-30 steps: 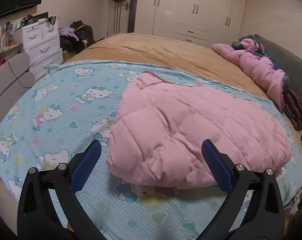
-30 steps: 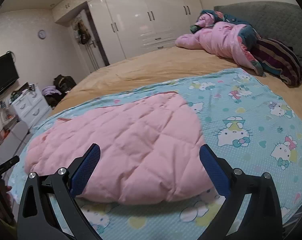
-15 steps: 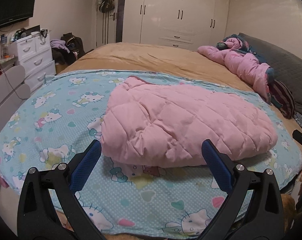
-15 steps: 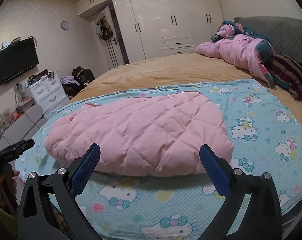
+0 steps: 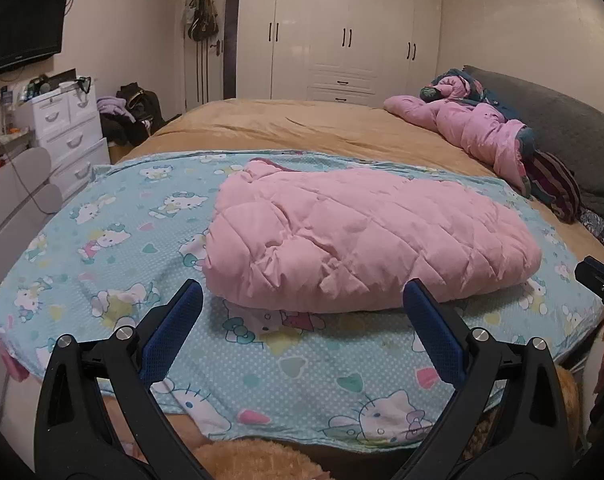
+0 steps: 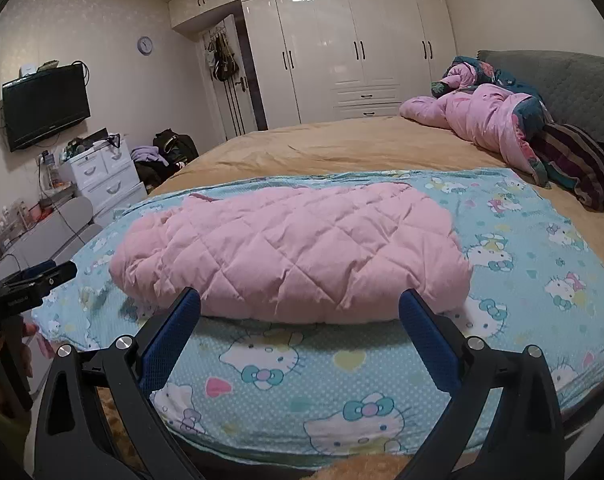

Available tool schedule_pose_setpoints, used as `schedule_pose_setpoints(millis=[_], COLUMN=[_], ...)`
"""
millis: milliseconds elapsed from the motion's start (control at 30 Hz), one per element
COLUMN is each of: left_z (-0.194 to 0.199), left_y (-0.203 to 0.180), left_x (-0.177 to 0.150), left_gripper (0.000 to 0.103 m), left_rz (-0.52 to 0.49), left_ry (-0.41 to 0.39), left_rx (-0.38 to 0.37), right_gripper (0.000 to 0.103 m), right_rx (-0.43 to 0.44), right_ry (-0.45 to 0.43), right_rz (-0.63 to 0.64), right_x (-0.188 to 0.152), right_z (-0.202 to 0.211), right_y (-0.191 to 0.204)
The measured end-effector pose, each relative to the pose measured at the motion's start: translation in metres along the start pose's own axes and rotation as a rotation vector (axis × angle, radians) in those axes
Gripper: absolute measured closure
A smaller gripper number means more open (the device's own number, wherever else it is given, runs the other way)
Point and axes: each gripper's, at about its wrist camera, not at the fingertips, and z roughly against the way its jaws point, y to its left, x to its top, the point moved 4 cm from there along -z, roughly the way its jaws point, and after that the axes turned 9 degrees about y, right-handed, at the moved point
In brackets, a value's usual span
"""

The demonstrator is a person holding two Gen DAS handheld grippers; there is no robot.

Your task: Fold large clothes

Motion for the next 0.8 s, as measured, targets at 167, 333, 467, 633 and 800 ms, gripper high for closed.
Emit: schedule_pose_setpoints(millis=[167,333,467,633,800], left_z=[0.002,0.003,0.005,0.01,0.011], left_y=[-0.001,-0.004,-0.007,-0.011,-0.012], left_x=[-0.008,-0.014,-0.017,-0.023,-0.025], left_gripper=[0.009,0.009,0.009,0.009,0.009], left_rz=[-0.003,-0.01,-0.001,0.012,0.015], left_ry=[0.013,0.021,0.028,0.013,0.014], left_rx=[0.011,0.033,0.031,0.021,0.021], right_gripper=[0.004,0.004,0.004,0.004,0.004], right_rx=[0.002,0.009,0.013,0.015,0.015], right_ry=[0.016,0.024,0.019,0.017,0.023], right_rz=[-0.012,-0.01,-0.009,-0.002,-0.007], right_x=[-0.011,-0.015,-0.017,-0.021,-0.024], right_z=[0.001,0.002,0.005,0.008,0.007], right_y=[-0.001,0.001,0.003,0.005,0.004])
